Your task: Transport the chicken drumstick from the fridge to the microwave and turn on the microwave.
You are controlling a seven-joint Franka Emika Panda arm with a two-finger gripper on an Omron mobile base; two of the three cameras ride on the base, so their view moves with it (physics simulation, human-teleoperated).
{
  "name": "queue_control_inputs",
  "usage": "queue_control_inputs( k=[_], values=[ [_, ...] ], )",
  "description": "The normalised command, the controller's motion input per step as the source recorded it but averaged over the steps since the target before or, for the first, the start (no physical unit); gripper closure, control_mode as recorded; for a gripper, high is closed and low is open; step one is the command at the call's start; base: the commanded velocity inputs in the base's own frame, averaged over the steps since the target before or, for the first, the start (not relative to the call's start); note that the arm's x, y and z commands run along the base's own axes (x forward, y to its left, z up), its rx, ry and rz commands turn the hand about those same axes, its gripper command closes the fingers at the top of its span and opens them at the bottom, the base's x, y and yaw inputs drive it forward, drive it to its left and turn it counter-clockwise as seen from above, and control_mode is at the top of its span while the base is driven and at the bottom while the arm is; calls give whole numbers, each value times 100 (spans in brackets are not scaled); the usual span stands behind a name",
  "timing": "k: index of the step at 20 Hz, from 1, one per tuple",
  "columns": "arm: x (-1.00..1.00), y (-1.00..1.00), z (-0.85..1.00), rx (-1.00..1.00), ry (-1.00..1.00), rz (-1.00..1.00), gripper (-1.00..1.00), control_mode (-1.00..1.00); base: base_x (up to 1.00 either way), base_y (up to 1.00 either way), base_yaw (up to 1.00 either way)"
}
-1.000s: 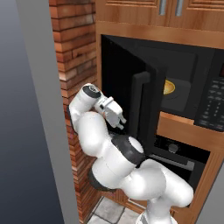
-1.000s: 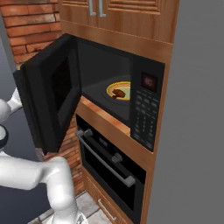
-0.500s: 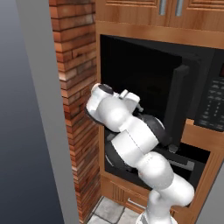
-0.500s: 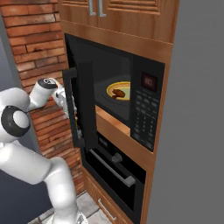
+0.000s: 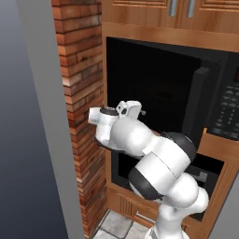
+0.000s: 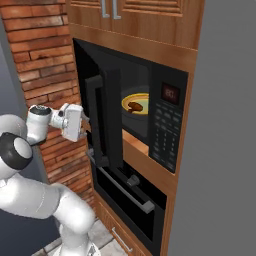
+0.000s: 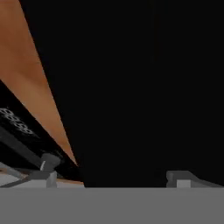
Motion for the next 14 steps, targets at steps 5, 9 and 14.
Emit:
queue_control_inputs(
  k=[5, 9, 14],
  values=[
    [8, -1, -24, 9, 21, 81, -100, -100, 0, 0, 0],
    [63, -33, -5, 15, 28, 57, -100, -100, 0, 0, 0],
    [96, -71, 0, 19, 39, 32, -100, -100, 0, 0, 0]
  ],
)
